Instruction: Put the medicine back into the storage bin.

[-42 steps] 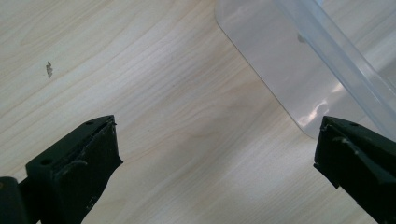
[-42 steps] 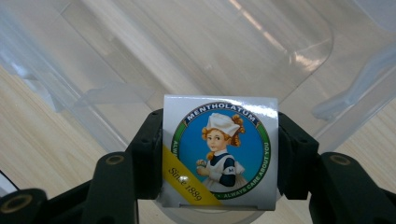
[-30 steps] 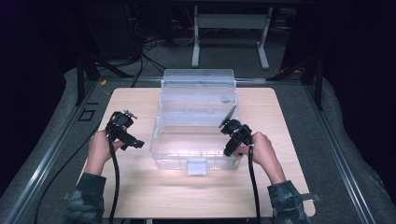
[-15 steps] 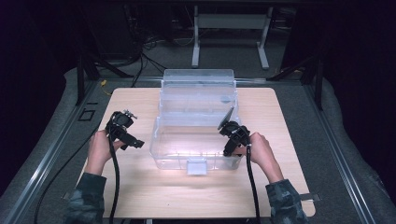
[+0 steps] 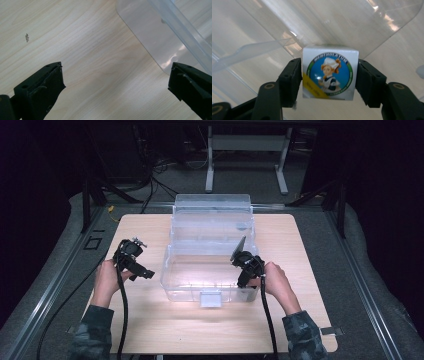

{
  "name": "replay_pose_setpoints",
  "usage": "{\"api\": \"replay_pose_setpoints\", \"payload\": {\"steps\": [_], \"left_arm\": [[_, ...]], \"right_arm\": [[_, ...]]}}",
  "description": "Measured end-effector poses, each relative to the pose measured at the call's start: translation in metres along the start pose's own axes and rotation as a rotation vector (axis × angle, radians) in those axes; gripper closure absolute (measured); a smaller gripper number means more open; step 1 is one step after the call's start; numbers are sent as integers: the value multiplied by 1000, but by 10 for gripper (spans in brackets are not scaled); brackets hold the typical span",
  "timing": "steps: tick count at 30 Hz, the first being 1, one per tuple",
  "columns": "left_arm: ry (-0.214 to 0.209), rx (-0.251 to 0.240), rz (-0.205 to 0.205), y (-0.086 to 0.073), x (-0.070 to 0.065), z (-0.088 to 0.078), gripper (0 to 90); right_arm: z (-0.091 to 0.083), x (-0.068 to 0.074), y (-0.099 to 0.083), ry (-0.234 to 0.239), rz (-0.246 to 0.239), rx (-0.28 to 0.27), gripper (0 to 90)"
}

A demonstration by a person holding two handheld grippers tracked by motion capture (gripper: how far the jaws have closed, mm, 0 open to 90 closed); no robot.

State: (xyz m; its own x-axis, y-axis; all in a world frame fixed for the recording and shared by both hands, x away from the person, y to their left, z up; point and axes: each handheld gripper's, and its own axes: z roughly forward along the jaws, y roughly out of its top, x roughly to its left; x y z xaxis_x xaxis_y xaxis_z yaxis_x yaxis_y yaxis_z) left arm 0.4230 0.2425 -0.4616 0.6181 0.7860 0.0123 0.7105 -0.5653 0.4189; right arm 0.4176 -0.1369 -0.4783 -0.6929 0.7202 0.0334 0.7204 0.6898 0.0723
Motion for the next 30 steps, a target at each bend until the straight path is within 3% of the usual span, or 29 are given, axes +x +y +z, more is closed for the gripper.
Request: {"api": "replay_pose_setpoints", "payload": {"steps": [5,12,17,23,30], "left_arm": [[-2,-2,0,0,1,-1,0],[-9,-8,-13,0,1,-1,0],[-10,-21,-23,-1,2,-4,5],[-34,-47,-28,1,1,-8,27],[-77,-82,2,7,-1,-12,21]], "right_arm": [[-4,0,-1,1,9,-30,345],[-20,-3,-10,-11,11,-138,232],[-29,-5,-21,35,5,-240,147],[-37,1,-37,54,-6,-365,113],[-48,6,-52,47,-1,-468,102]]}}
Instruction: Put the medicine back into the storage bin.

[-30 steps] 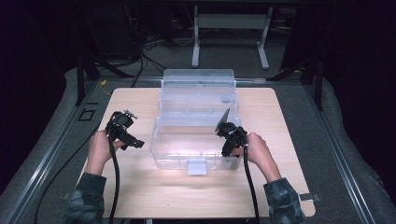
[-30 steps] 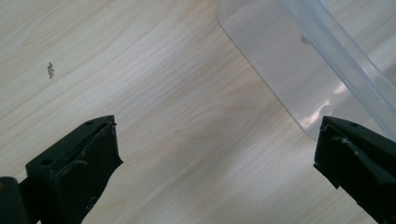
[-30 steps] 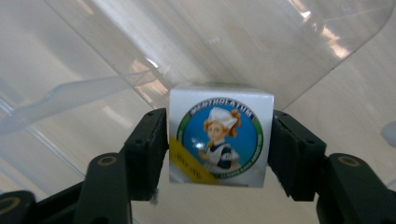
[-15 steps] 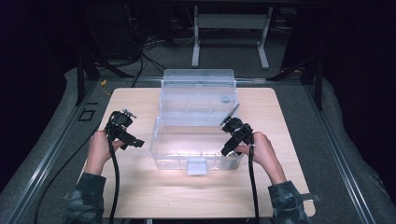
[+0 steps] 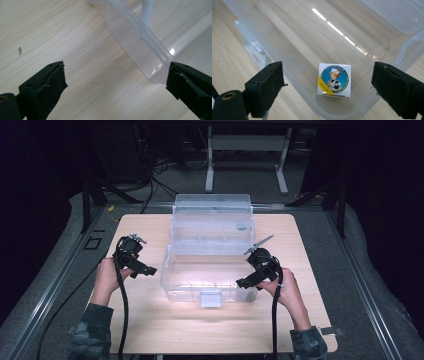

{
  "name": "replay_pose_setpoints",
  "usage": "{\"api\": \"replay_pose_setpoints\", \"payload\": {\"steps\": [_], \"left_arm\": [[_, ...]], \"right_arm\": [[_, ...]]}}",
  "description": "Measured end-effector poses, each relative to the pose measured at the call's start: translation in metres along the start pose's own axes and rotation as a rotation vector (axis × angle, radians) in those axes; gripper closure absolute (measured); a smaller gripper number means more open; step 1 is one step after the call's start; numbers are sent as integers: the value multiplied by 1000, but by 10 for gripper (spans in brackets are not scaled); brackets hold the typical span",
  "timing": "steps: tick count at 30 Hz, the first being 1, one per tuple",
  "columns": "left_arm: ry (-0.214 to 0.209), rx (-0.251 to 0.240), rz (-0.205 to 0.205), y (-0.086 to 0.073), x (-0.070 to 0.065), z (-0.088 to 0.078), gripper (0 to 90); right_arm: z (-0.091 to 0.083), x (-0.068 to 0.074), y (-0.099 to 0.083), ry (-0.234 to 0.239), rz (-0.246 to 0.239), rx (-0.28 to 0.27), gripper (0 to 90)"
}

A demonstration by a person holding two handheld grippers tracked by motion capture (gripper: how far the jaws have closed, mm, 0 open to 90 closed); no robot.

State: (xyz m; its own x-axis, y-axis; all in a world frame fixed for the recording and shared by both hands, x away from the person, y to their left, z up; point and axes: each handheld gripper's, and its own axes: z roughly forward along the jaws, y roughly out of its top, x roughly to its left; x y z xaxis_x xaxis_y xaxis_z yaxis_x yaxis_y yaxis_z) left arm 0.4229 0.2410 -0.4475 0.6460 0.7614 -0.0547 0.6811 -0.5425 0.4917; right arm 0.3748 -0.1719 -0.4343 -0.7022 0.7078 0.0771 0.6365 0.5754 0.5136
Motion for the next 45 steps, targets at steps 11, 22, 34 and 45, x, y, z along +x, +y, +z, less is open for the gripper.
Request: {"api": "replay_pose_setpoints", "payload": {"steps": [11,22,34,45], "left_arm": [[-20,-58,23,23,1,-7,43],[-76,-99,63,70,1,-14,0],[-79,-115,117,109,-2,-13,0],[-78,-145,134,135,-4,-10,0]], "right_arm": [[-11,2,-5,5,-7,-47,120],[-13,6,-14,9,-10,-66,140],[-9,11,-17,9,-25,-58,141],[-7,11,-19,8,-29,-56,149]]}}
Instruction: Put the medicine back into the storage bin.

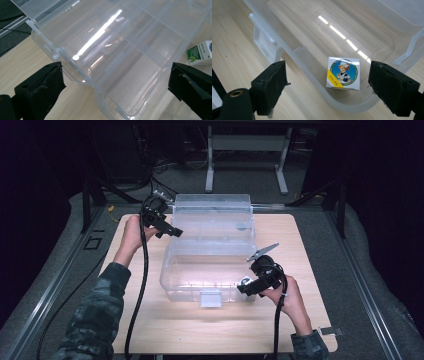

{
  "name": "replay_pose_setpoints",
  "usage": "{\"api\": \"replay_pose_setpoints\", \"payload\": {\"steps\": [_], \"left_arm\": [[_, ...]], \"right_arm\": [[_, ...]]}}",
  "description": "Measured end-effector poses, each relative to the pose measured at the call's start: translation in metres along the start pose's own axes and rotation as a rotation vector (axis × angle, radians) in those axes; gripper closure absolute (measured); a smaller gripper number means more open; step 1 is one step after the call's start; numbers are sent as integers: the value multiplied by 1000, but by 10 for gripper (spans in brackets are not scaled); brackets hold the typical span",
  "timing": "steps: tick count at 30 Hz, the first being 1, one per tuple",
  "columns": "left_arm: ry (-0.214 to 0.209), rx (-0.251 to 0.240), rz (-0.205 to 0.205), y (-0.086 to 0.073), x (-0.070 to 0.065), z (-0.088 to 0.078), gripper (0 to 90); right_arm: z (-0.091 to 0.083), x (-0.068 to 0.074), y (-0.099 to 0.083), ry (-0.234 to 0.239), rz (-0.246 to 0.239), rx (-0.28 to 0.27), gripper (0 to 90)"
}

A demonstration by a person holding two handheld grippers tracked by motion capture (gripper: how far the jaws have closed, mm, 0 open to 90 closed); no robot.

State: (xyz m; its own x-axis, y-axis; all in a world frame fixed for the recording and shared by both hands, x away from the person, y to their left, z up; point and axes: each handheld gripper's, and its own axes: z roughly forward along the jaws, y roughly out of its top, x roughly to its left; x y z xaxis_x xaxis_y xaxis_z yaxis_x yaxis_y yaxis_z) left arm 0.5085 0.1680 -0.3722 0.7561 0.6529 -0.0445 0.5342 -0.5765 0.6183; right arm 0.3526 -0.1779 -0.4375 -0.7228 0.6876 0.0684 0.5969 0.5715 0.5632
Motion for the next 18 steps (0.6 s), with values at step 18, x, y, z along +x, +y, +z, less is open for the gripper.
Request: {"api": "replay_pose_setpoints", "payload": {"steps": [18], "left_arm": [[-29,1,25,36,-9,28,9]], "right_arm": [[1,3,0,11,3,-9,171]]}}
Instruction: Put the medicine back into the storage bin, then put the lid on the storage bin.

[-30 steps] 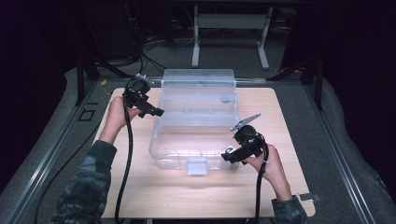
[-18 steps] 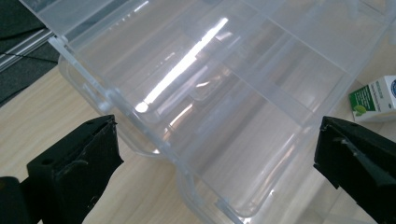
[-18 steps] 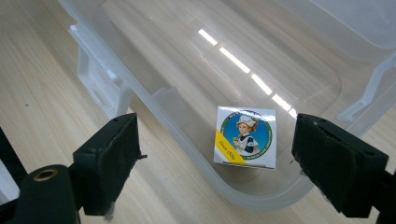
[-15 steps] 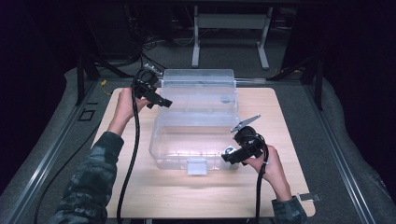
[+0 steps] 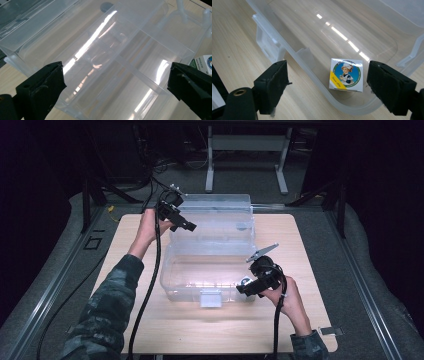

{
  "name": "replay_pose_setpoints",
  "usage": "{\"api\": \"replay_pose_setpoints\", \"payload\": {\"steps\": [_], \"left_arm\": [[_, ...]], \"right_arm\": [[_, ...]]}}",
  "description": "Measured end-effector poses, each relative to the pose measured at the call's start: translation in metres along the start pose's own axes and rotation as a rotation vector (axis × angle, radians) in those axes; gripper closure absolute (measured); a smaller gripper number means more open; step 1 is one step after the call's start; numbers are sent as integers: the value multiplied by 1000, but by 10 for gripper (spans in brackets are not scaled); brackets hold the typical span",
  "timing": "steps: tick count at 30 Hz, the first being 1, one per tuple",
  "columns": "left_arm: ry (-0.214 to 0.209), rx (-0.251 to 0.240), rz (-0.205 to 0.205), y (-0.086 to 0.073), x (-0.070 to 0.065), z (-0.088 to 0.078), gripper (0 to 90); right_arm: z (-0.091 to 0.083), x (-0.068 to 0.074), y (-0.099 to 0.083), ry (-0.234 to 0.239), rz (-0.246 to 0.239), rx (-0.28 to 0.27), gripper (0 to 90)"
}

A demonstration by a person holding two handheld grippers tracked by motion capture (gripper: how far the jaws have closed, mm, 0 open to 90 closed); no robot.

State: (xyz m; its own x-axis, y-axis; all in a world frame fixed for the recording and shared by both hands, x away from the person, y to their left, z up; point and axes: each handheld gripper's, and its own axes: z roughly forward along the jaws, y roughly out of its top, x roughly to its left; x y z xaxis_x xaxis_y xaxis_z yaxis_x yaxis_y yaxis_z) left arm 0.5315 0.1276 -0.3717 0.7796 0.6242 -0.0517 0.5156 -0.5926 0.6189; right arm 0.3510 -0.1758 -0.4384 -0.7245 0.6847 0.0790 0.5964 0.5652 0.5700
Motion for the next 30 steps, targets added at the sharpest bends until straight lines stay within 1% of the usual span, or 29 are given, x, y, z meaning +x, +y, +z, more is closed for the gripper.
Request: {"api": "replay_pose_setpoints", "payload": {"steps": [5,6,9,11,12,14,16,17,18,19,21,22,23,25,26,28,30], "left_arm": [[-10,4,-2,2,2,9,11],[-11,5,-8,2,2,12,15],[-25,14,-17,1,6,17,42],[-30,15,-20,1,7,19,64],[-25,17,-18,1,8,21,76],[-45,1,-21,1,8,21,97],[-50,-11,-23,1,8,22,148],[-49,-12,-24,1,7,23,153],[-34,-8,-20,1,6,23,163],[-24,-10,-20,1,6,23,194],[-26,-18,-19,2,4,24,218],[-12,-15,-16,3,3,24,248],[-11,-14,-15,3,3,25,298],[-4,-6,-12,3,2,27,358],[-4,-6,-11,2,2,28,389],[-14,-2,-14,1,3,29,425],[-8,1,-8,0,3,32,473]], "right_arm": [[1,0,-1,6,-4,-5,169],[2,1,-1,4,-4,-3,169],[5,2,-1,5,-9,2,176],[8,4,-1,6,-11,6,183],[9,5,-2,6,-11,6,194],[12,7,-3,-2,-16,4,213],[14,10,-5,1,-14,7,236],[15,11,-5,-3,-21,8,244],[16,12,-7,-2,-23,5,249],[18,14,-8,-3,-26,0,269],[18,15,-10,-8,-29,-9,299],[18,16,-11,-6,-25,-19,320],[19,17,-11,-1,-30,-26,347],[22,20,-12,-1,-34,-30,369],[25,22,-11,1,-41,-26,398],[28,24,-11,-9,-42,-24,435],[33,26,-10,-4,-47,-21,484]]}}
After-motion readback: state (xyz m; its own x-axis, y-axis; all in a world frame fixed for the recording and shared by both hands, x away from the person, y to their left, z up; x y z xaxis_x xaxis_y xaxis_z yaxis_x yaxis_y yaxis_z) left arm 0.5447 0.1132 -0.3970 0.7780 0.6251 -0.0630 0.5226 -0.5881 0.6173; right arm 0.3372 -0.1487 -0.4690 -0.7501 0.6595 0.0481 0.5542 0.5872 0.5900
